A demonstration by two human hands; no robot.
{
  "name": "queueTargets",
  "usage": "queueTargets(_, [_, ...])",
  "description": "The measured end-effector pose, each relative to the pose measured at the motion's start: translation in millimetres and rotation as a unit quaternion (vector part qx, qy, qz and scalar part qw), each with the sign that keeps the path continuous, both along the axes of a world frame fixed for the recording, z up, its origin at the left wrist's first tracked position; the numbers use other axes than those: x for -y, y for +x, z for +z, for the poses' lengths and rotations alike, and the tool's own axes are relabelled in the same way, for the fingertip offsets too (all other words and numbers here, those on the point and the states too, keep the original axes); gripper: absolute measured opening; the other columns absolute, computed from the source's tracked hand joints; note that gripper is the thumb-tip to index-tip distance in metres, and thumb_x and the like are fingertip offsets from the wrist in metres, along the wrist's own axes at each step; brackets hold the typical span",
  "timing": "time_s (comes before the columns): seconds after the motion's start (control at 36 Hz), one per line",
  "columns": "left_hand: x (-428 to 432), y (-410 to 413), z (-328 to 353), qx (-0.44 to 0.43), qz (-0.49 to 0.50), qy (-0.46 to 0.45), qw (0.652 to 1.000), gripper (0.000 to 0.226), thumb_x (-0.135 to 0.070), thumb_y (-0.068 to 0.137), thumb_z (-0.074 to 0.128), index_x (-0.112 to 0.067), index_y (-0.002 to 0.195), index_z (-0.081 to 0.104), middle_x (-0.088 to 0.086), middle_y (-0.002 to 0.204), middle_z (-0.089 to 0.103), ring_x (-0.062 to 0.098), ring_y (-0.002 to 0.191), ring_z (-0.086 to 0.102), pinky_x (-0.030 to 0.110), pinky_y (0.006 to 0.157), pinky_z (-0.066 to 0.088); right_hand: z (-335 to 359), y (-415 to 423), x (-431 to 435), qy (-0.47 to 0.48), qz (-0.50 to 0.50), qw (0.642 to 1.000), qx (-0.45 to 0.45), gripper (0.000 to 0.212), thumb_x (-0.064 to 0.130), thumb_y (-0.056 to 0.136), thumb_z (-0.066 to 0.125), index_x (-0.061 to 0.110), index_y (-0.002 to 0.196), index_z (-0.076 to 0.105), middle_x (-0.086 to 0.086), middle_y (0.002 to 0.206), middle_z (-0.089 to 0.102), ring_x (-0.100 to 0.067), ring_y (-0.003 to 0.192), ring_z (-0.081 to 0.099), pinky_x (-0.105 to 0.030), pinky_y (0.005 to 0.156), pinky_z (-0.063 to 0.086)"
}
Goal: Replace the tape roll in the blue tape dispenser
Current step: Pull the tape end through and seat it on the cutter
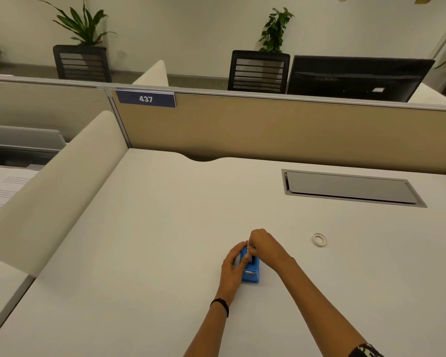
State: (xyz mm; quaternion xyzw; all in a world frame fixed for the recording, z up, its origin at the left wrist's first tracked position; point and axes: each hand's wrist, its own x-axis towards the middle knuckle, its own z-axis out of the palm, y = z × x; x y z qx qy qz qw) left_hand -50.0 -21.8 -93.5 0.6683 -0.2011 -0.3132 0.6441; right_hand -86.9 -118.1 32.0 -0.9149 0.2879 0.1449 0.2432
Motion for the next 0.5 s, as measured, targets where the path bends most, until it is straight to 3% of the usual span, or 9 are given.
queueTargets(0.08, [0.0, -0.4, -0.4, 0.002, 0.000, 0.000, 1.000, 0.029, -0.024, 0.092, 0.055, -0.033, 0.119, 0.054, -0.007, 0.127, 0.057, 0.008, 0.115, 0.055, 0.015, 0.090, 0.049, -2.4, 0.7, 1.8, 0.008, 0.000, 1.000, 0.015, 0.021, -0.002, 0.086, 0.049, 0.010, 0.071, 0.057, -0.009, 0.061, 0.042, -0.012, 0.045, 0.024, -0.021, 0.046, 0.021])
queueTargets(0.14, [0.1, -0.5, -0.5, 0.005, 0.000, 0.000, 1.000, 0.029, -0.023, 0.092, 0.055, -0.034, 0.119, 0.053, -0.007, 0.127, 0.057, 0.009, 0.116, 0.055, 0.017, 0.093, 0.048, -3.8, 0.3, 3.1, 0.017, -0.007, 1.000, 0.026, 0.020, -0.003, 0.085, 0.050, 0.002, 0.075, 0.066, -0.011, 0.064, 0.044, -0.012, 0.045, 0.024, -0.021, 0.046, 0.022])
queueTargets(0.31, [-0.1, -0.8, 1.8, 0.000, 0.002, 0.002, 1.000, 0.028, -0.022, 0.092, 0.055, -0.034, 0.117, 0.053, -0.008, 0.124, 0.056, 0.005, 0.110, 0.056, 0.005, 0.082, 0.048, -5.6, -0.3, 3.6, 0.011, -0.009, 0.999, 0.035, 0.042, -0.005, 0.083, 0.048, 0.012, 0.047, 0.034, -0.003, 0.047, 0.026, -0.014, 0.044, 0.019, -0.022, 0.046, 0.019])
queueTargets(0.42, [-0.6, -1.8, 3.4, 0.002, 0.000, -0.002, 1.000, 0.029, -0.021, 0.092, 0.055, -0.030, 0.120, 0.053, -0.006, 0.126, 0.057, 0.006, 0.111, 0.056, 0.006, 0.082, 0.048, -7.9, -2.0, 4.8, 0.018, -0.012, 0.999, 0.036, 0.033, -0.004, 0.083, 0.048, 0.008, 0.053, 0.042, -0.003, 0.047, 0.026, -0.014, 0.044, 0.019, -0.023, 0.046, 0.018])
queueTargets(0.5, [-1.3, -2.1, 4.9, 0.006, -0.001, -0.007, 1.000, 0.031, -0.022, 0.092, 0.055, -0.027, 0.122, 0.054, -0.006, 0.125, 0.058, 0.006, 0.112, 0.056, 0.006, 0.083, 0.048, -15.2, -5.7, 7.3, 0.022, -0.020, 0.998, 0.048, 0.037, -0.001, 0.085, 0.048, 0.005, 0.049, 0.041, -0.008, 0.048, 0.030, -0.021, 0.049, 0.026, -0.024, 0.047, 0.020])
